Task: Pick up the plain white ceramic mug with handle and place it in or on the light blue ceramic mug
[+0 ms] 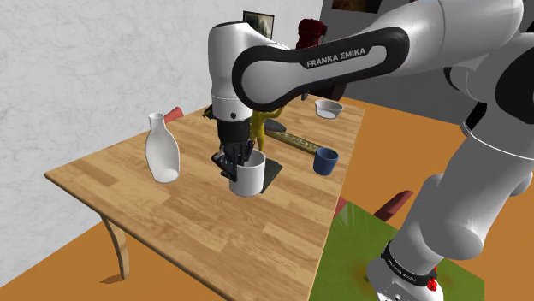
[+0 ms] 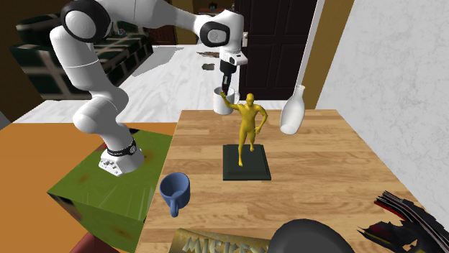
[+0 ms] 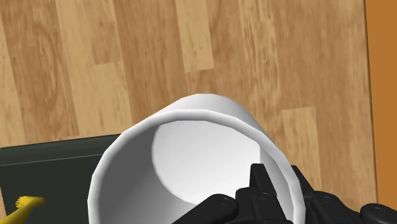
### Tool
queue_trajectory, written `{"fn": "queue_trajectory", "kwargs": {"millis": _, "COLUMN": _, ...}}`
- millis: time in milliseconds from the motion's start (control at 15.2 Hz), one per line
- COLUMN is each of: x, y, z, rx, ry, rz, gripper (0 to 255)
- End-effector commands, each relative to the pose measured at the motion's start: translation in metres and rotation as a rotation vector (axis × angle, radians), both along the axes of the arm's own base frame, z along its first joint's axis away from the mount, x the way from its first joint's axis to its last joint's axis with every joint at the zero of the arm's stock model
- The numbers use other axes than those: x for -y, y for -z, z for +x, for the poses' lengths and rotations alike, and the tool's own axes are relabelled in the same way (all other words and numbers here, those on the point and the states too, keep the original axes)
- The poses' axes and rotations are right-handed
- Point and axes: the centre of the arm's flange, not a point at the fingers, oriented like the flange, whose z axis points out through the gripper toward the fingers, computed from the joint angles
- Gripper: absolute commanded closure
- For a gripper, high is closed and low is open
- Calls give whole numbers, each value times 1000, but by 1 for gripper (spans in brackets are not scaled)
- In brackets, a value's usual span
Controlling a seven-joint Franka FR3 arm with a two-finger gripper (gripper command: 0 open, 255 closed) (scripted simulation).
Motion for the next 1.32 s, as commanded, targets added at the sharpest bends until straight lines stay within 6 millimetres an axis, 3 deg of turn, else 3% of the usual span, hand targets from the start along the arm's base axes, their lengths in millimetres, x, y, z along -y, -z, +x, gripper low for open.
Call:
{"fn": "queue_trajectory", "kwargs": {"millis": 0, "x": 1, "y": -11, "z": 0, "rx": 0, "ry": 0, "rz": 0, "gripper": 255}}
{"fn": "queue_trajectory", "kwargs": {"millis": 396, "x": 1, "y": -39, "z": 0, "rx": 0, "ry": 0, "rz": 0, "gripper": 255}}
{"fn": "queue_trajectory", "kwargs": {"millis": 1254, "x": 172, "y": -48, "z": -15, "rx": 0, "ry": 0, "rz": 0, "gripper": 255}}
